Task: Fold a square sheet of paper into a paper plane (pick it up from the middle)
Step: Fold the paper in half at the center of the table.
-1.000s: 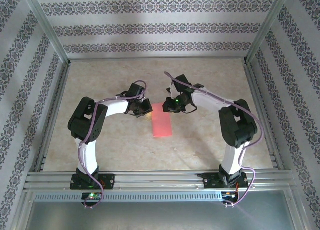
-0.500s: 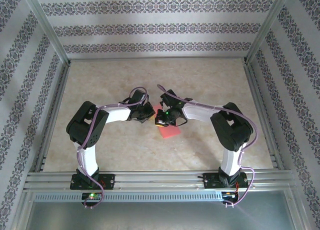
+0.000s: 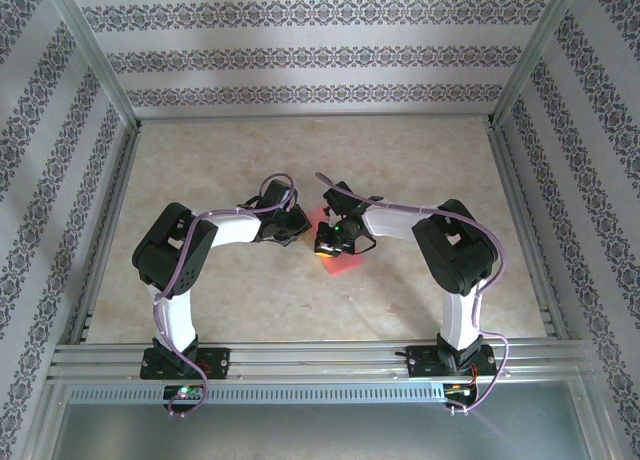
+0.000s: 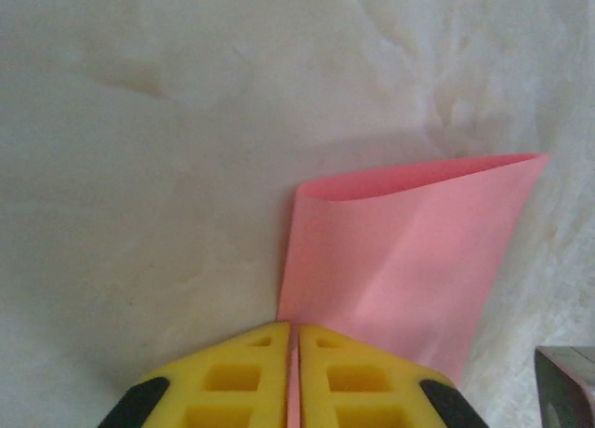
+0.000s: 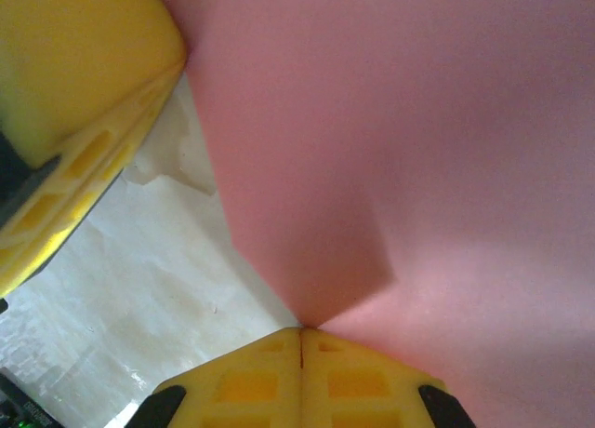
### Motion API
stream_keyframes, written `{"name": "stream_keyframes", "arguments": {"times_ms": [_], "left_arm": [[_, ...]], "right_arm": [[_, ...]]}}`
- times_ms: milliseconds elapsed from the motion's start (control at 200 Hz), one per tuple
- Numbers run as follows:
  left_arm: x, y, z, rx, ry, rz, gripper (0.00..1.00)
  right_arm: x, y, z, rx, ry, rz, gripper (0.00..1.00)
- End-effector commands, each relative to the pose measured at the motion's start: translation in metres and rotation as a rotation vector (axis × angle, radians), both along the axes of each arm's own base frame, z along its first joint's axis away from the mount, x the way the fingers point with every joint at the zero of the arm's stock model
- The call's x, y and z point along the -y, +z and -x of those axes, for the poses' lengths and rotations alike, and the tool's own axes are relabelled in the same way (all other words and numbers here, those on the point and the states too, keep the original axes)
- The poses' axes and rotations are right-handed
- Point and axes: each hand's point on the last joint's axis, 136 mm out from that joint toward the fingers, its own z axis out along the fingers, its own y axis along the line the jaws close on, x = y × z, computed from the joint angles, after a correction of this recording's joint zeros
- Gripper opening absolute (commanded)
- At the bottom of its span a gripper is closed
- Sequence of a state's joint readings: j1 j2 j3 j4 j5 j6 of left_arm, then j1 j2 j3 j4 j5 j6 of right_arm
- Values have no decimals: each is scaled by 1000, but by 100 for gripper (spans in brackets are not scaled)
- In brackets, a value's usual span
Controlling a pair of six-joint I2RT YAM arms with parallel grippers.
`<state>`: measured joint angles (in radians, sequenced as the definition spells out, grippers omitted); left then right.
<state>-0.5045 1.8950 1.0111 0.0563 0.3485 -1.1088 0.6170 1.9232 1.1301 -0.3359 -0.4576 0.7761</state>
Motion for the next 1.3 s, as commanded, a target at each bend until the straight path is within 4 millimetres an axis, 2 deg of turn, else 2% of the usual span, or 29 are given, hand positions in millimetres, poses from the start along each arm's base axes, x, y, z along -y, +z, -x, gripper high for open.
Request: {"name": "stream_keyframes", "arguments": {"times_ms": [0, 115, 275, 405, 635, 819, 1049, 1189, 1294], "left_arm": [[23, 29, 3, 134, -146, 77, 14], [32, 32, 4, 166, -189, 121, 14], [26, 8, 6, 114, -199, 55, 13], [12, -11, 6, 70, -195, -35, 13], [-19, -23, -11, 50, -168, -103, 12], [-45, -20, -36, 57, -149, -132, 13], [-75, -10, -62, 76, -133, -185, 13], [-65, 25, -60, 150, -153, -137, 13], [-48, 39, -40, 165, -168, -85, 14]], "right_arm": [[20, -27, 10, -59, -1, 80, 2], [21, -30, 11, -69, 0, 80, 2], [21, -31, 12, -78, 2, 83, 2], [23, -33, 13, -87, 3, 93, 2], [28, -38, 20, -115, 6, 115, 1], [32, -44, 26, -140, 4, 122, 1], [27, -39, 23, -127, 6, 99, 1], [17, -26, 13, -93, 5, 50, 2], [2, -8, 1, -51, 2, -39, 3]]}}
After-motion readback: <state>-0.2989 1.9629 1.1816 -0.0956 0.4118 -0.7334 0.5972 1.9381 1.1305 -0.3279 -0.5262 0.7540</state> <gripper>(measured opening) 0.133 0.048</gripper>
